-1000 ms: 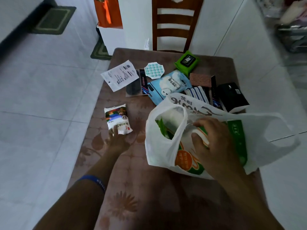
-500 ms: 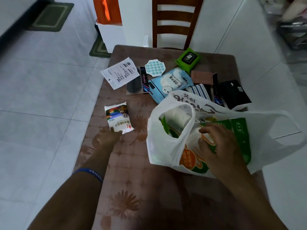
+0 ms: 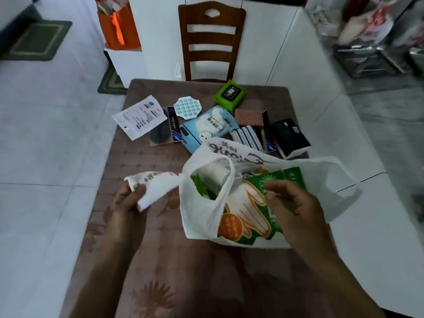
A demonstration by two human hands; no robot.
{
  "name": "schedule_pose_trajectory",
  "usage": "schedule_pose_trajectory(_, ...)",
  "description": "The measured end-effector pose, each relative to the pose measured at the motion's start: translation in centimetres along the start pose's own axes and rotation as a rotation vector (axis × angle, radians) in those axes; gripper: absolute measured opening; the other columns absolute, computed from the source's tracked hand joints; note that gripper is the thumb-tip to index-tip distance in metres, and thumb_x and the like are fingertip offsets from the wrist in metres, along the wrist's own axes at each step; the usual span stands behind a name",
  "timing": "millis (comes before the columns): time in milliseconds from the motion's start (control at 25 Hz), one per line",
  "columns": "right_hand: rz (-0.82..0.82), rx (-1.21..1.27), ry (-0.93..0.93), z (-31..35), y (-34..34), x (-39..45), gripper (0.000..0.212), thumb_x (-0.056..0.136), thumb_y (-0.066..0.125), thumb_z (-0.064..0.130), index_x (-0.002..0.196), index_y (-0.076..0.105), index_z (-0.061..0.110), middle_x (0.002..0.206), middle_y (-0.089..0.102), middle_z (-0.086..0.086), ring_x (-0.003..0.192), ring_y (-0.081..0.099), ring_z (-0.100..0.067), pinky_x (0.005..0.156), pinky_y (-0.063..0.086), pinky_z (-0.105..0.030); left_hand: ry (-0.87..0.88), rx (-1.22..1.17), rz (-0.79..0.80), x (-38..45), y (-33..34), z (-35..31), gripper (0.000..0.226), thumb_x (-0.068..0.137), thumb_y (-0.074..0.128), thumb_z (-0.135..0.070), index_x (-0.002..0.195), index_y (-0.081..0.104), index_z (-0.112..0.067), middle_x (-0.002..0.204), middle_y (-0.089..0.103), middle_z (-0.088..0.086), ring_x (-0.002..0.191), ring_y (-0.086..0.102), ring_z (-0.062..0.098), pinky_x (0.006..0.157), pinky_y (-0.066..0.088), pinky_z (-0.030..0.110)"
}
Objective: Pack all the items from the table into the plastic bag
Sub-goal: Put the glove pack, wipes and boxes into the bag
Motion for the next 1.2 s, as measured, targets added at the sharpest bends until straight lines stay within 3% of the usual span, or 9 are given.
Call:
schedule_pose_trajectory(160,0.316,0.497,0.171,5.5,-0.1,0.8,0.037,0.081,0.067,0.039,0.110,0.064,0.015,0.100,0.075,-0.004,0.088,0.072,-0.024,0.077,0.059,-0.038,0.317,0.150,0.324,-7.4,7.3,-6.1,0.032,0.078,0.058,0.004,0.092,0.074,-0.020,0.091,0.076,0.000,0.082,0.071,0.018,0.065,0.058,0.026)
schedule_pose_trajectory(320,0.648,0.906,0.362,6.2,0.2,1.9,0.067,0.070,0.075,0.045,0.123,0.061,0.007,0.114,0.068,-0.017,0.098,0.066,-0.030,0.079,0.056,-0.039,0.546,0.705,0.721,-9.3,13.2,-6.8,0.019,0.084,0.066,-0.025,0.093,0.071,-0.008,0.102,0.072,0.002,0.094,0.068,0.016,0.075,0.057,0.034)
schedule_pose_trajectory(440,0.418,0.924,0.370,2.5,-1.4,3.2,0.053,0.074,0.076,0.018,0.124,0.059,0.009,0.117,0.068,-0.020,0.095,0.069,-0.033,0.075,0.059,-0.043,0.778,1.291,0.424,-8.4,14.0,-2.4,0.050,0.077,0.065,-0.054,0.111,0.061,-0.018,0.120,0.059,-0.002,0.108,0.052,0.016,0.087,0.048,0.037)
schedule_pose_trajectory(520,0.216,0.685,0.300,-0.3,-2.9,4.2,0.049,0.074,0.072,0.006,0.120,0.059,0.019,0.113,0.072,-0.010,0.092,0.072,-0.027,0.073,0.060,-0.043,0.677,1.614,0.208,-7.6,13.2,0.5,0.075,0.068,0.072,-0.051,0.132,0.043,-0.025,0.128,0.052,0.003,0.109,0.050,0.023,0.088,0.047,0.040)
schedule_pose_trajectory(600,0.204,0.345,0.128,-1.7,-4.3,5.1,0.048,0.077,0.073,0.000,0.116,0.059,0.024,0.111,0.072,-0.002,0.098,0.070,-0.017,0.077,0.058,-0.034,0.582,1.582,0.087,-6.9,12.4,2.4,0.077,0.074,0.072,-0.030,0.140,0.032,-0.026,0.113,0.061,0.006,0.089,0.061,0.022,0.075,0.055,0.039)
schedule_pose_trajectory(720,0.514,-0.073,-0.146,-0.9,-3.7,6.7,0.046,0.077,0.076,0.001,0.113,0.062,0.027,0.106,0.068,0.010,0.099,0.062,0.002,0.079,0.051,-0.013,0.437,1.053,-0.050,-5.9,12.7,-0.3,0.036,0.092,0.058,-0.014,0.124,0.046,-0.027,0.098,0.065,-0.002,0.071,0.065,0.004,0.054,0.056,0.020)
schedule_pose_trajectory(920,0.930,-0.733,-0.306,1.1,2.9,8.7,0.043,0.079,0.076,0.026,0.121,0.065,0.030,0.114,0.066,0.007,0.102,0.061,-0.012,0.083,0.049,-0.028,0.458,0.651,-0.015,-4.5,13.4,-4.2,0.020,0.097,0.048,-0.002,0.096,0.058,-0.019,0.097,0.065,-0.002,0.074,0.059,0.004,0.063,0.049,0.024)
schedule_pose_trajectory(1040,0.651,-0.842,-0.434,1.9,2.8,7.3,0.037,0.085,0.067,0.027,0.122,0.062,0.026,0.118,0.064,0.002,0.110,0.057,-0.019,0.087,0.046,-0.031,0.409,0.607,-0.014,-4.3,12.6,-3.7,0.031,0.097,0.045,0.000,0.089,0.058,-0.027,0.092,0.065,0.001,0.064,0.052,0.006,0.056,0.044,0.025)
schedule_pose_trajectory(1200,-0.332,-0.678,-0.416,1.1,-6.5,3.2,0.061,0.081,0.069,0.028,0.136,0.045,0.017,0.141,0.048,-0.009,0.130,0.040,-0.028,0.108,0.035,-0.046,0.420,0.585,0.022,-4.7,11.8,-3.8,0.028,0.097,0.044,0.002,0.091,0.058,-0.022,0.098,0.065,0.005,0.057,0.049,0.008,0.047,0.040,0.021)
Point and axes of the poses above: each hand's wrist, its own x-axis towards the middle knuckle, its own y-axis out of the palm, z = x × y, the point moved 2 cm from there along x, towards the middle knuckle
